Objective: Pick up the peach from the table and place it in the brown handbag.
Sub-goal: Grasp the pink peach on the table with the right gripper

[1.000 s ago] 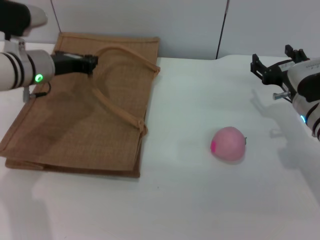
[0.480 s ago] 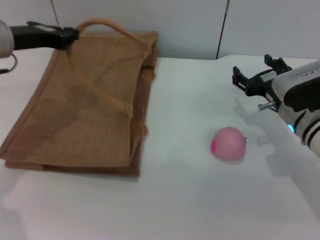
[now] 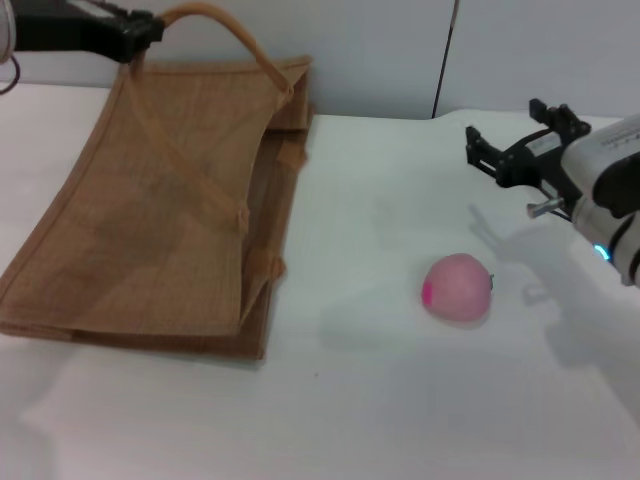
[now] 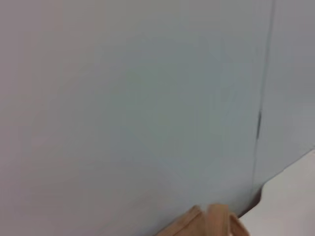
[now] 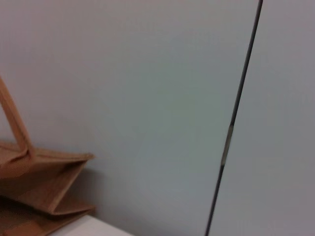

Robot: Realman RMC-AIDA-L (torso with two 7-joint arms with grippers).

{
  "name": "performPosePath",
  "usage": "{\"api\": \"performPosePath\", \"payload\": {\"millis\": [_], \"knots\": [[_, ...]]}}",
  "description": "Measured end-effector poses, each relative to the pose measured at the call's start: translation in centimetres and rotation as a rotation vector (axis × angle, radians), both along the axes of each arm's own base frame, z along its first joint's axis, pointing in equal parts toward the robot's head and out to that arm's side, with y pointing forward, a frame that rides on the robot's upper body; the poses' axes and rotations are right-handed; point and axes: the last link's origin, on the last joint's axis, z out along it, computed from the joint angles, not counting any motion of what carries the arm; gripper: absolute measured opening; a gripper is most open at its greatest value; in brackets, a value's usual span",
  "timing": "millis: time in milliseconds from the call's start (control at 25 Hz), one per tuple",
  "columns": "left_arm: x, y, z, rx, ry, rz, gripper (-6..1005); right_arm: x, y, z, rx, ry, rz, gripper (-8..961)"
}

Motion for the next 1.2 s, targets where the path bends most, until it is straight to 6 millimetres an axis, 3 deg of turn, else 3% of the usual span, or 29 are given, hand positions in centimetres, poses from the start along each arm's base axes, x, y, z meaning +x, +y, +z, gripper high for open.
{"api": "performPosePath", "payload": {"millis": [280, 680, 920, 1200], "knots": [[3.1, -0.5, 2.1, 0.035, 0.024, -0.066, 110, -0.9, -1.1, 1.2, -0.029, -0.046, 0.015, 881], [6.4, -2.3, 4.6, 0.074, 0.074, -0.135, 110, -2.8, -3.2, 2.0, -0.212, -0.094, 0.047, 881], [6.7, -2.4, 4.8, 0.078, 0.077, -0.142, 110, -3.4, -4.1, 2.6, -0.329, -0.168, 0.070, 882], [7.1, -2.4, 4.8, 0.081, 0.077, -0.150, 111, -1.6, -4.3, 3.3, -0.518, -0.231, -0.035, 883]]}}
